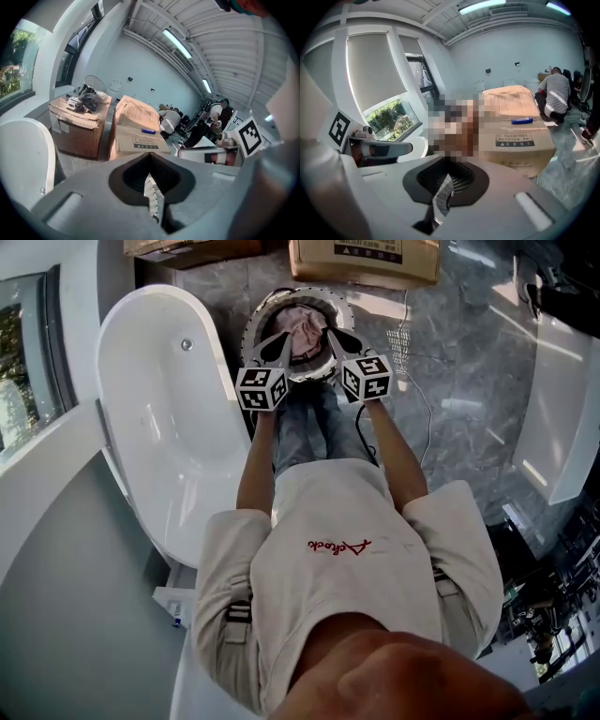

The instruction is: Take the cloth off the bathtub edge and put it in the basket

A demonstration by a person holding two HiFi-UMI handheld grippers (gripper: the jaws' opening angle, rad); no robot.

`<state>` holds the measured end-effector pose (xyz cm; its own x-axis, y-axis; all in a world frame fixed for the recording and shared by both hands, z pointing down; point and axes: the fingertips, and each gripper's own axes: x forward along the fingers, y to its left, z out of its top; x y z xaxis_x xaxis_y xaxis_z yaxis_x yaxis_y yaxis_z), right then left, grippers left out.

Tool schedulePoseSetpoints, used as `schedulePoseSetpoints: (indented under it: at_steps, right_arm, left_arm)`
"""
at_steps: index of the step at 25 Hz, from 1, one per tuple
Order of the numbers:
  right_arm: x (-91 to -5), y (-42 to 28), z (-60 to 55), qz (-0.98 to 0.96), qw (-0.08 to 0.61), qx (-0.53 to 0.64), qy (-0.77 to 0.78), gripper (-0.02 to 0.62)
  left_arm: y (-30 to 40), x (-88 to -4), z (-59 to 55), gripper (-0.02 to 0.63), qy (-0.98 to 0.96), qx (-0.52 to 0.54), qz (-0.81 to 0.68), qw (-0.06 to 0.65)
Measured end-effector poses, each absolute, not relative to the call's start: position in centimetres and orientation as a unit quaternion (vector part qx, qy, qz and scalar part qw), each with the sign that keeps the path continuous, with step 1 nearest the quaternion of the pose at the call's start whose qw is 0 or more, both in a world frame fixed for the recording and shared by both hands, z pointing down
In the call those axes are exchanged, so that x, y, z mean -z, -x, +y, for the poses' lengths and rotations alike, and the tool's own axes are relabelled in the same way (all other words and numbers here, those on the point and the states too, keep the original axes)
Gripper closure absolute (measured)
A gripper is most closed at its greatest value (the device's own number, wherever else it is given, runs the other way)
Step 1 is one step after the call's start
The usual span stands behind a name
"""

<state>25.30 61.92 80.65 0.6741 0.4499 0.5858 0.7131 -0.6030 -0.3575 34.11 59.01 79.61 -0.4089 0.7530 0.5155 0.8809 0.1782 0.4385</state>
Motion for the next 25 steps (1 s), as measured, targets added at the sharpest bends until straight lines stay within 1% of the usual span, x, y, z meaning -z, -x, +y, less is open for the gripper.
schedulePoseSetpoints:
  at_steps: [10, 18, 25]
  right_arm:
    - [-69.9, -25.3, 66.7, -0.357, 0.213, 0.154, 0.896, 0.589]
    - [-62.2, -25.2, 69.5, -0.366, 0.177, 0.104, 0.908, 0.589]
    - [-56.6, -25.8, 71.1, -0.356, 0.133, 0.079, 0.922, 0.589]
  left_arm:
    - [-35.5, -69.5, 63.1, 0.606, 0.556, 0.266, -0.785, 0.066]
    - [-35.5, -61.3, 65.7, 0.606, 0.559, 0.209, -0.801, 0.049]
    - [-36.0, -56.1, 67.6, 0.606, 0.566, 0.167, -0.807, 0.040]
